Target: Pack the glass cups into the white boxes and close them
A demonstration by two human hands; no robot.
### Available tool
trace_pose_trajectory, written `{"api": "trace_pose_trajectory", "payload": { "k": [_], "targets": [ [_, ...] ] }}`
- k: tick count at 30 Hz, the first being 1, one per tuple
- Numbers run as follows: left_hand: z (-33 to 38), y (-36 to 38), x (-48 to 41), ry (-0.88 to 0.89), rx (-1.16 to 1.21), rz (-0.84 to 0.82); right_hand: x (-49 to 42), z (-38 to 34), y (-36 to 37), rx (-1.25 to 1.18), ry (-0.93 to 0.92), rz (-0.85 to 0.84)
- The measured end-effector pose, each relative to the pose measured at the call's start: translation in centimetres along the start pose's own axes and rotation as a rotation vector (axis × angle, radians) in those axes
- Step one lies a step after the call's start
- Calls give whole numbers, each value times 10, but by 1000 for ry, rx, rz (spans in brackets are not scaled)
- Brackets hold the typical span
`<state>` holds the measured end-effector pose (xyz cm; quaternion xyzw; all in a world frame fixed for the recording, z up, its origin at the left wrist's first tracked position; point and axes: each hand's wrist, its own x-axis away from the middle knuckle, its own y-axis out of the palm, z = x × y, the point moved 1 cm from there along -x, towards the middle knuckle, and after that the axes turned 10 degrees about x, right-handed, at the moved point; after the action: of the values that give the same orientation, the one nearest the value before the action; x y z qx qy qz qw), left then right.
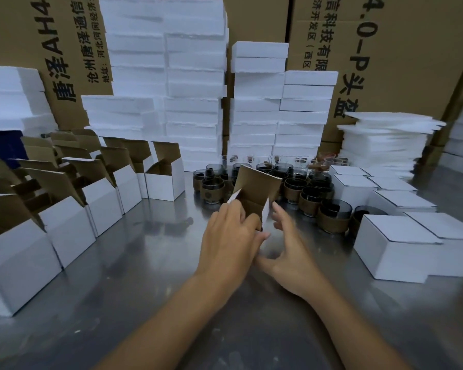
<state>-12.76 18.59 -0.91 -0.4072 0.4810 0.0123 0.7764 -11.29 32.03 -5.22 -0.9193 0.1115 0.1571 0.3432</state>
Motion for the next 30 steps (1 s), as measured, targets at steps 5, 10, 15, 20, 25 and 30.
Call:
{"api": "trace_pose_trajectory", "payload": {
  "k": [5, 10, 15, 20, 25, 30],
  "targets": [
    [3, 7, 4, 47, 79, 54, -4, 6, 4, -38, 17, -36],
    [-3, 12, 6, 84, 199, 88, -6, 3, 2, -135, 35, -6],
    [-21, 7, 8, -70, 383, 225, -6, 0, -2, -141, 88, -3],
    [-41, 17, 13, -539, 793, -63, -5, 4, -3, -145, 89, 9],
    [-49, 26, 18, -636, 799, -151, -7, 9, -6, -181, 131, -17],
    [-49, 27, 18, -636, 754, -131, -12, 11, -22, 12, 263, 342]
  ]
}}
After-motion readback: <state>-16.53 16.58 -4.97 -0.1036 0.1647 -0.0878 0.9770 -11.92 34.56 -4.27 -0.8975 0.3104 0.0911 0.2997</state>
